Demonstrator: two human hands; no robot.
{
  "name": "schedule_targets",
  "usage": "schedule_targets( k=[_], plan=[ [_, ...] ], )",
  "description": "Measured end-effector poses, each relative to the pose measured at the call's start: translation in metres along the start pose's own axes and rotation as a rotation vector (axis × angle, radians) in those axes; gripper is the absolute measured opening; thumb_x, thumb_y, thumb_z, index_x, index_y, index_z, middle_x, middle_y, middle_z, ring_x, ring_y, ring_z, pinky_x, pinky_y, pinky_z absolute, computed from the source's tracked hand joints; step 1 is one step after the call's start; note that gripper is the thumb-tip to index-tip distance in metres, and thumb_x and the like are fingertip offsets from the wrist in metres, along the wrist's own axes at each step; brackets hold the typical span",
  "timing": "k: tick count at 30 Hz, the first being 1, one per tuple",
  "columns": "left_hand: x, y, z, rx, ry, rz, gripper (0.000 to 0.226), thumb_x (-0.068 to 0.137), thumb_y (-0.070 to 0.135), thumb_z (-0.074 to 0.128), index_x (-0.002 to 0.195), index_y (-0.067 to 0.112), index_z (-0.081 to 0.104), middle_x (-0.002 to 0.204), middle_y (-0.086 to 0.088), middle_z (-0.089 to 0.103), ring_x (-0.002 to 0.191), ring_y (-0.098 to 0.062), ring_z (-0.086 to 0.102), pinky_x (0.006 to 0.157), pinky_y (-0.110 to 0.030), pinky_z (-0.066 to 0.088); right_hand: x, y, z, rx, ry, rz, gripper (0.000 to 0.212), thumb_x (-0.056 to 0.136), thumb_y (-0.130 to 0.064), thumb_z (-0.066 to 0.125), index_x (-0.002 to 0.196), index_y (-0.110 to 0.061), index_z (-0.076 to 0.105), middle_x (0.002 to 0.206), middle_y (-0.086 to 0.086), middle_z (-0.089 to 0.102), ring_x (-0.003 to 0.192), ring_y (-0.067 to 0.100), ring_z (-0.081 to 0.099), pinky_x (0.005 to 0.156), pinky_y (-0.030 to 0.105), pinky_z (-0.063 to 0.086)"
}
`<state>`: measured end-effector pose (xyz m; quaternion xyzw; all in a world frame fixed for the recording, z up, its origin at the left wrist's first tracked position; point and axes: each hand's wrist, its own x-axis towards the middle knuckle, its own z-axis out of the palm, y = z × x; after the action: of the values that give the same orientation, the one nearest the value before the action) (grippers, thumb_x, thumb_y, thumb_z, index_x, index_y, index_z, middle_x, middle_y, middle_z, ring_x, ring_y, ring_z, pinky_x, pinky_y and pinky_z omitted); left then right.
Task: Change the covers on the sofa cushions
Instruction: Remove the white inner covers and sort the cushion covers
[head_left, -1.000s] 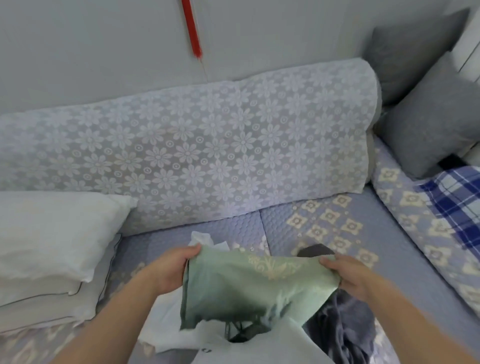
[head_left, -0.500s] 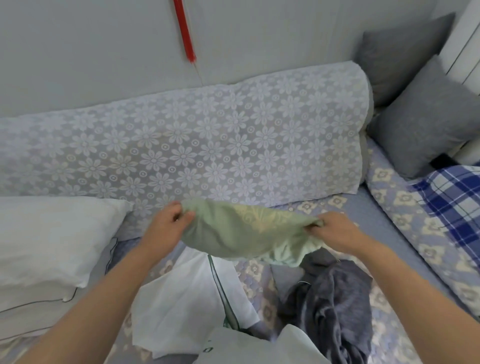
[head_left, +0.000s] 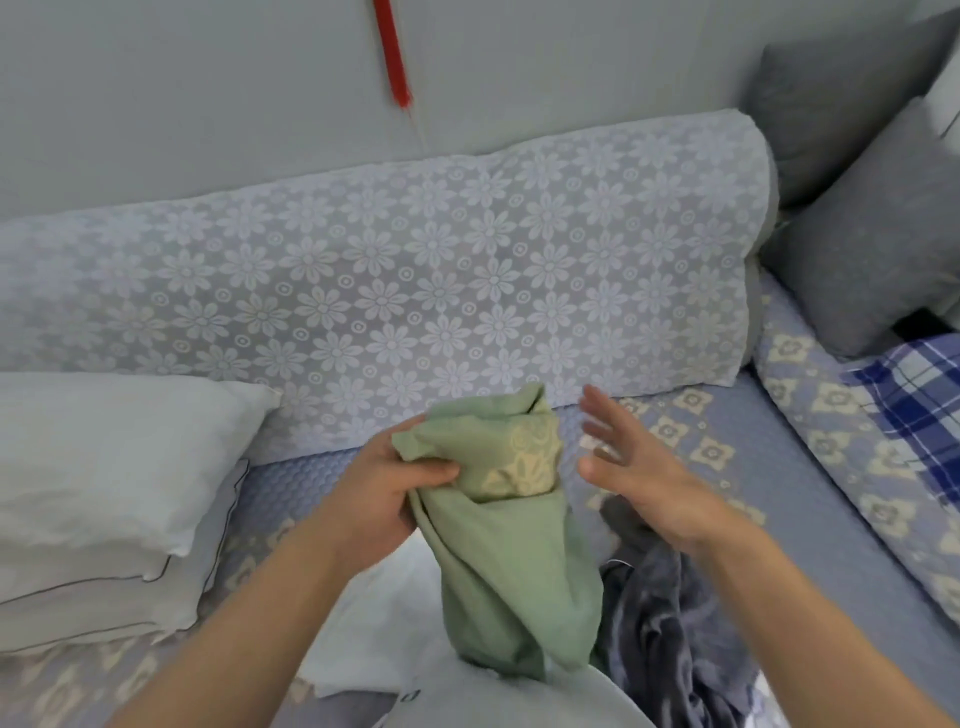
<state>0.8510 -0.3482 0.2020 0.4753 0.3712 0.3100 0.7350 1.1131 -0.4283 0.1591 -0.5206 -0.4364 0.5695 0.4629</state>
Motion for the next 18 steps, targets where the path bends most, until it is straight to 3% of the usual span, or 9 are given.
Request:
schedule_targets(
  k=[2, 4, 6, 8, 10, 12, 15, 18],
  plan=[
    [0.000, 0.017, -0.002, -0.056, -0.023, -0.010, 0.038, 0.076, -0.012, 0.058, 0.094, 0.011, 0.081, 0.103, -0.013, 0.076, 0.096, -0.024, 0.074, 0.079, -0.032, 0.060, 0.012, 0.017, 0.016, 0.130, -0.225, 0.093, 0.107, 0.068, -0.052, 0.087, 0.155, -0.030, 0.029, 0.154, -0.004, 0.045, 0.142, 0.019, 0.042, 0.118, 0.049, 0.033],
    [0.009, 0.027, -0.013, -0.077, 0.029, 0.011, 0.035, 0.077, -0.008, 0.057, 0.100, 0.006, 0.079, 0.104, -0.014, 0.076, 0.096, -0.025, 0.074, 0.077, -0.033, 0.061, 0.022, 0.027, 0.043, 0.116, -0.327, 0.185, 0.086, 0.073, -0.033, 0.088, 0.145, -0.014, 0.046, 0.141, 0.007, 0.059, 0.131, 0.027, 0.056, 0.111, 0.048, 0.043],
    [0.018, 0.020, -0.028, -0.039, 0.096, 0.016, 0.035, 0.082, -0.002, 0.060, 0.115, 0.003, 0.070, 0.112, -0.015, 0.074, 0.100, -0.027, 0.073, 0.081, -0.035, 0.061, 0.033, 0.035, 0.064, 0.049, -0.225, 0.191, 0.048, 0.080, -0.013, 0.081, 0.126, -0.012, 0.066, 0.122, 0.008, 0.071, 0.116, 0.028, 0.066, 0.105, 0.049, 0.049],
    [0.022, -0.004, -0.044, -0.036, 0.101, -0.062, 0.050, 0.083, 0.007, 0.072, 0.131, 0.005, 0.059, 0.126, -0.016, 0.069, 0.112, -0.030, 0.069, 0.091, -0.038, 0.059, 0.044, 0.045, 0.072, 0.109, -0.029, 0.216, 0.031, 0.084, -0.003, 0.075, 0.114, -0.008, 0.072, 0.111, 0.012, 0.075, 0.108, 0.032, 0.069, 0.100, 0.049, 0.053],
    [0.022, -0.038, -0.059, -0.013, 0.025, -0.184, 0.074, 0.078, 0.012, 0.083, 0.142, 0.011, 0.048, 0.135, -0.013, 0.065, 0.122, -0.029, 0.064, 0.095, -0.037, 0.056, 0.055, 0.055, 0.077, 0.225, 0.106, 0.245, 0.030, 0.086, 0.003, 0.069, 0.116, -0.004, 0.070, 0.109, 0.015, 0.075, 0.105, 0.035, 0.070, 0.094, 0.045, 0.056],
    [0.022, -0.075, -0.062, 0.142, -0.024, -0.247, 0.078, 0.079, 0.006, 0.082, 0.145, 0.024, 0.043, 0.137, -0.003, 0.065, 0.125, -0.024, 0.062, 0.098, -0.036, 0.054, 0.059, 0.076, 0.083, 0.244, 0.222, 0.306, 0.032, 0.087, 0.004, 0.067, 0.117, -0.006, 0.069, 0.105, 0.012, 0.076, 0.100, 0.031, 0.072, 0.088, 0.042, 0.058],
    [0.030, -0.132, -0.054, 0.405, 0.023, -0.231, 0.065, 0.084, 0.009, 0.080, 0.135, 0.038, 0.051, 0.130, 0.010, 0.066, 0.122, -0.013, 0.063, 0.099, -0.032, 0.053, 0.048, 0.126, 0.091, 0.318, 0.297, 0.470, 0.033, 0.089, 0.002, 0.066, 0.120, -0.009, 0.068, 0.108, 0.013, 0.075, 0.098, 0.028, 0.073, 0.085, 0.041, 0.059],
    [0.033, -0.195, -0.045, 0.437, -0.022, -0.329, 0.044, 0.092, 0.014, 0.072, 0.120, 0.044, 0.058, 0.115, 0.015, 0.071, 0.113, -0.007, 0.066, 0.094, -0.023, 0.053, 0.017, 0.184, 0.113, 0.538, 0.265, 0.690, 0.036, 0.090, -0.009, 0.071, 0.125, -0.010, 0.064, 0.119, 0.019, 0.071, 0.110, 0.035, 0.068, 0.095, 0.047, 0.055]
  ],
)
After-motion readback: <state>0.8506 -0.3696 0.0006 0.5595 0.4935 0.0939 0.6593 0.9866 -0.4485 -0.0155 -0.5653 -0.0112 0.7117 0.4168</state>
